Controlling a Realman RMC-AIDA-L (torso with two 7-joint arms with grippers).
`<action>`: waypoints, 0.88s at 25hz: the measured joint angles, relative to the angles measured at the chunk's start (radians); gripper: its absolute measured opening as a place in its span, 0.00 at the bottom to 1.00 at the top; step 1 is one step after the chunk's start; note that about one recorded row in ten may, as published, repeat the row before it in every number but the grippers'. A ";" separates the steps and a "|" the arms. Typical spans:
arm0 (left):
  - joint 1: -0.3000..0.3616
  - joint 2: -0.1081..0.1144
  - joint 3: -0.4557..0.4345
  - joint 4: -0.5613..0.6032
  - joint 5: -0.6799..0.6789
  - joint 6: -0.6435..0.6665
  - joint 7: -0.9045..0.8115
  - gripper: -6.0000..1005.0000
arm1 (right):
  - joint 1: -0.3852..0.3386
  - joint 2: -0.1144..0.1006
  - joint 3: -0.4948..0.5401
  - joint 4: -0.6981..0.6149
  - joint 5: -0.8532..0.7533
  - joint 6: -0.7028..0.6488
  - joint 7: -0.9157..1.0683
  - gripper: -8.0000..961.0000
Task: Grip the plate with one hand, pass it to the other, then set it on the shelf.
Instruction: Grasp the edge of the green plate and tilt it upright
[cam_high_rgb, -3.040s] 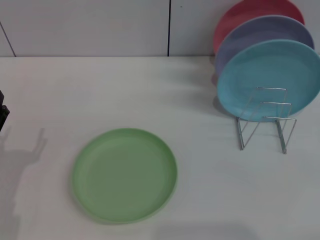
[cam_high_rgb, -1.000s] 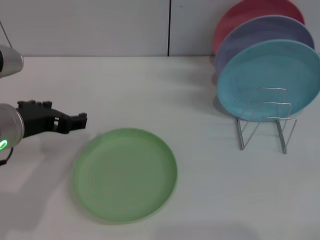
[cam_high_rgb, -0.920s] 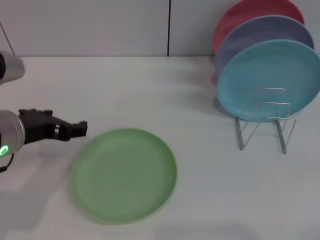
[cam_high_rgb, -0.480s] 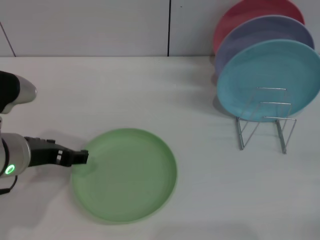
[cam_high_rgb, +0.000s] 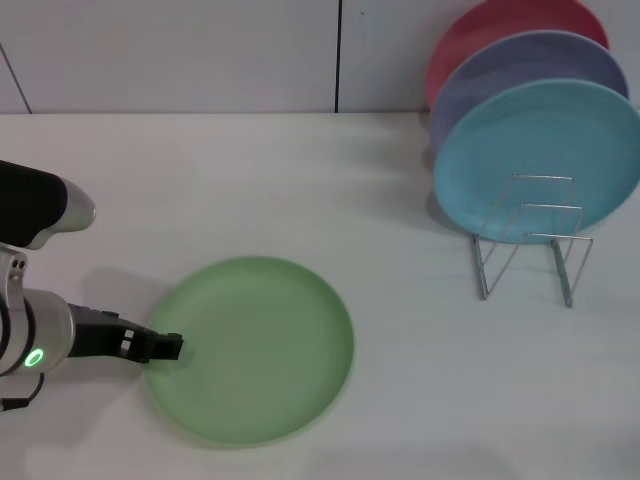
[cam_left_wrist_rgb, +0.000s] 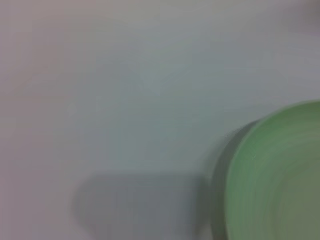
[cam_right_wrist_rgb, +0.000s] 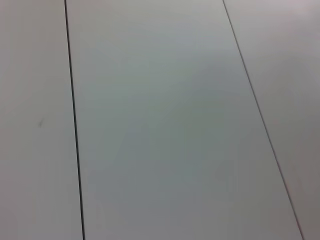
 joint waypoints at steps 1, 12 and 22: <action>-0.002 0.000 0.000 0.002 0.000 -0.001 0.000 0.86 | 0.000 0.000 0.000 0.000 0.000 0.000 0.000 0.79; -0.039 -0.002 0.001 0.054 0.000 -0.004 -0.005 0.84 | -0.001 0.000 0.000 -0.002 0.000 -0.001 0.002 0.80; -0.067 0.000 -0.007 0.088 0.000 -0.017 -0.017 0.72 | -0.001 0.000 0.000 -0.009 0.000 -0.001 0.003 0.80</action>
